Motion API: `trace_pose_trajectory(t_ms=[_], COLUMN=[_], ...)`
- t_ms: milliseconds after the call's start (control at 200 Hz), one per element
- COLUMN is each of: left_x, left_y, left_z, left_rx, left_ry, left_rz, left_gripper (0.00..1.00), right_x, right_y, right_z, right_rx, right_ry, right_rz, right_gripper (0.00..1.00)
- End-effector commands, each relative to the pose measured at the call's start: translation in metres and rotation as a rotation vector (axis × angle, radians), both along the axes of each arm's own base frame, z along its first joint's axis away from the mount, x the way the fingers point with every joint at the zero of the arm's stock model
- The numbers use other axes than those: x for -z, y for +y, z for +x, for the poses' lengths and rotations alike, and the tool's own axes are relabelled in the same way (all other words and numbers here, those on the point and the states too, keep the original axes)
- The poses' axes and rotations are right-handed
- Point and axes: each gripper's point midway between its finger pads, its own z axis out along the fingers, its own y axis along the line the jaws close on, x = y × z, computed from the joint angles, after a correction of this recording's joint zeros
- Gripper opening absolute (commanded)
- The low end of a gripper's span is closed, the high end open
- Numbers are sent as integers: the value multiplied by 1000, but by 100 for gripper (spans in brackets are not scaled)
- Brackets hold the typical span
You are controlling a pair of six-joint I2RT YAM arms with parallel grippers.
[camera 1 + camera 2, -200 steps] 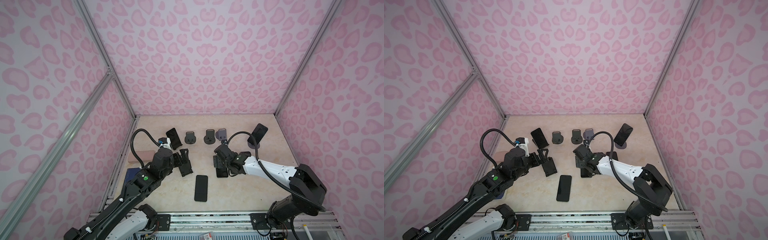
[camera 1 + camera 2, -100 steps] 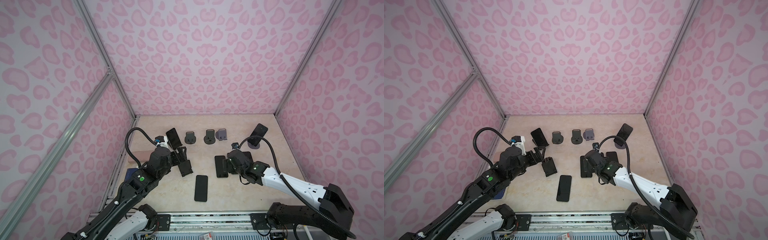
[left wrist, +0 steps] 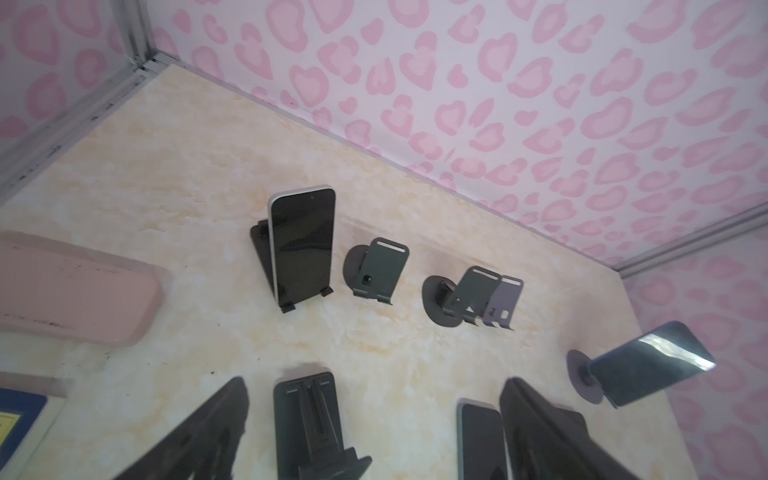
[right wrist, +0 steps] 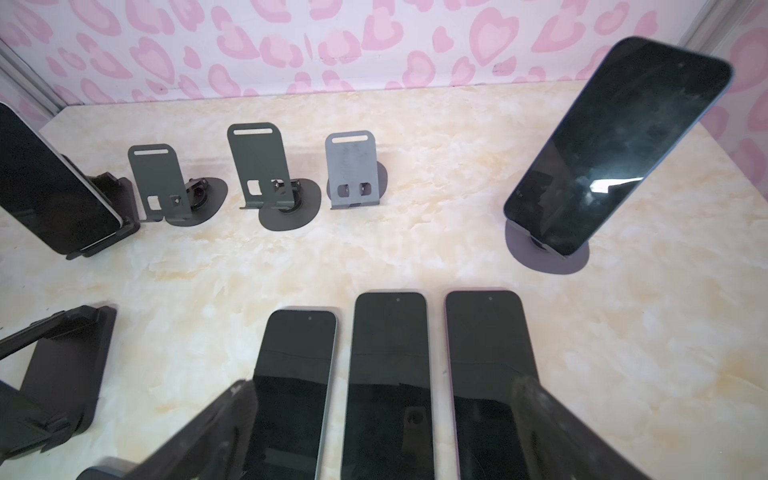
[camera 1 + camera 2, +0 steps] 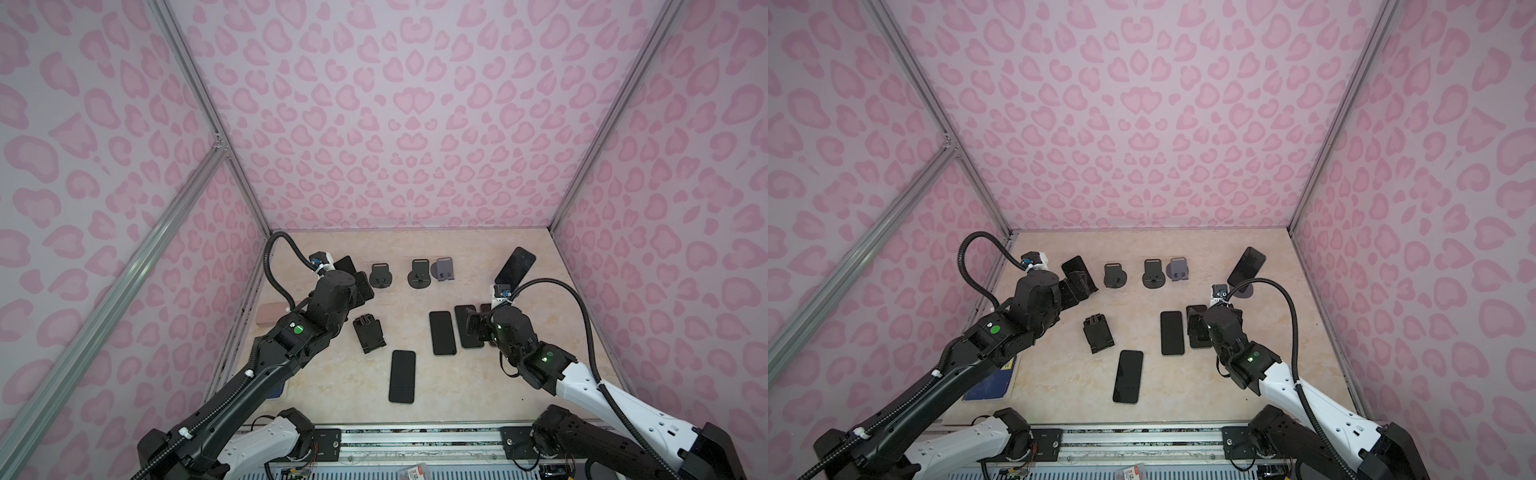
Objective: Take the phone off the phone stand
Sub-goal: 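Raise the right gripper and move it toward the farthest stands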
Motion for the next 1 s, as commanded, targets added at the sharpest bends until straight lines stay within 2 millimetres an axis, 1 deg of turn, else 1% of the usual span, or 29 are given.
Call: trace_pose_trajectory(t_ms=[0, 105, 175, 275, 340, 410, 490, 565, 665, 730, 765, 835, 955, 995], left_x=[-2, 2, 10, 22, 25, 19, 4, -10, -24, -29, -28, -20, 5, 15], left_y=[18, 23, 23, 13, 0, -8, -14, -18, -20, -22, -20, -14, -4, 0], left_z=[11, 22, 30, 42, 47, 49, 51, 50, 47, 46, 46, 49, 55, 55], left_rx=[-117, -175, -198, -161, -107, -67, -23, 18, 58, 87, 86, 60, 17, -1], left_ry=[-17, -11, 9, 57, 81, 79, 47, 22, -4, -23, -26, -10, 58, 80], left_rz=[95, 163, 205, 217, 206, 192, 185, 181, 187, 201, 210, 203, 128, 106], left_gripper=[98, 98, 97, 97, 97, 96, 96, 96, 96, 96, 96, 96, 96, 96], right_x=[-4, -1, 3, 4, 3, -1, -4, -10, -16, -20, -21, -28, -41, -43], right_y=[3, 0, -1, 0, -7, -22, -39, -48, -60, -67, -69, -65, -32, -26], right_z=[2, 4, 5, 6, 8, 11, 15, 19, 24, 28, 30, 37, 53, 58], right_rx=[-31, -18, -16, -17, 19, 89, 149, 178, 218, 241, 246, 229, 70, 50], right_ry=[-44, -60, -63, -63, -74, -82, -68, -54, -40, -32, -23, -22, 8, 22], right_rz=[50, 66, 76, 71, 56, 41, 66, 93, 78, 71, 68, 85, 108, 108], right_gripper=[98, 98, 98, 98, 98, 98, 98, 98, 98, 98, 98, 98, 99, 98])
